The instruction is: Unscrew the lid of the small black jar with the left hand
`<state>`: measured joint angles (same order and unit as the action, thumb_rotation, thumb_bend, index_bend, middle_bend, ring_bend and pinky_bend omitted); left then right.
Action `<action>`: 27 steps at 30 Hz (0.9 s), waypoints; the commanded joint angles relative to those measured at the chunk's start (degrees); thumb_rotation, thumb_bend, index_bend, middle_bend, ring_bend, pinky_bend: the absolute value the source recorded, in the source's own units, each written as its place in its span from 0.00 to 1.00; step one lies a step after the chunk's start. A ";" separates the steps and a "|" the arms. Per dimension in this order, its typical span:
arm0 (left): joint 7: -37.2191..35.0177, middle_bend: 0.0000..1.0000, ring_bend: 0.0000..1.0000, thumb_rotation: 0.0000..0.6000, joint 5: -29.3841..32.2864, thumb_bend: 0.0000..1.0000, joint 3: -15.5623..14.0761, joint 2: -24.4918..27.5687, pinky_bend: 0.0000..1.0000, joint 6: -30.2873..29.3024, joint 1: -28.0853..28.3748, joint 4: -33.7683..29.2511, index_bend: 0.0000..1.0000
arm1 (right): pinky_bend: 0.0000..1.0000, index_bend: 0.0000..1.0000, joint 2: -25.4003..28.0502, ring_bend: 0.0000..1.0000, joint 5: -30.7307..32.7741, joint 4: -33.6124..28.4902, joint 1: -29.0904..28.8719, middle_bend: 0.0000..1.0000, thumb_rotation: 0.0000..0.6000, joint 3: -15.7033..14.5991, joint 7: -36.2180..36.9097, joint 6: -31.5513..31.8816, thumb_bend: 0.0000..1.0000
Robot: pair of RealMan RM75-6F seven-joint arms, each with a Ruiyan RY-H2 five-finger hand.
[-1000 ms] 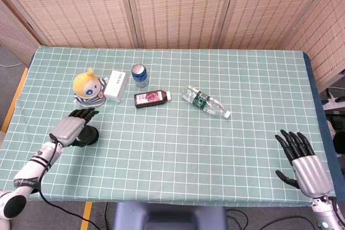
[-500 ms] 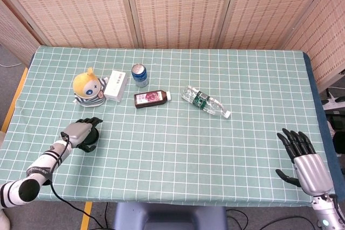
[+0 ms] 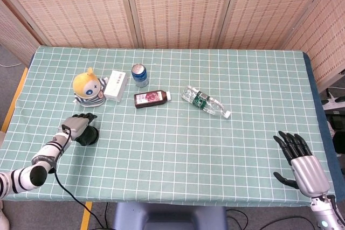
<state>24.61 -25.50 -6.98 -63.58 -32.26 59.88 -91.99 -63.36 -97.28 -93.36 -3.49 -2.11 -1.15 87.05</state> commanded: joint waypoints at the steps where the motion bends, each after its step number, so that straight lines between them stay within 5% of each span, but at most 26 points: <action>1: 0.83 0.00 0.00 1.00 1.40 0.34 -1.87 -0.87 0.11 0.51 1.53 0.95 0.00 | 0.00 0.00 -0.05 0.00 -0.46 -0.08 -0.05 0.00 1.00 -0.40 -0.42 -0.31 0.09; 17: 3.11 0.06 0.02 1.00 7.76 0.33 -8.84 -4.30 0.21 -0.05 6.90 3.04 0.02 | 0.00 0.00 -0.11 0.00 0.29 0.04 -0.25 0.00 1.00 -0.19 -0.15 -0.84 0.09; 27: 3.49 0.10 0.03 1.00 8.25 0.32 -10.63 -5.32 0.21 -1.12 7.83 3.29 0.08 | 0.00 0.00 -0.42 0.00 -0.24 0.29 0.02 0.00 1.00 -0.10 0.64 0.30 0.09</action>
<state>28.09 -17.27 -17.58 -68.86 -33.34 67.68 -88.71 -63.78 -97.52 -93.06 -3.47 -2.21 -0.52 87.35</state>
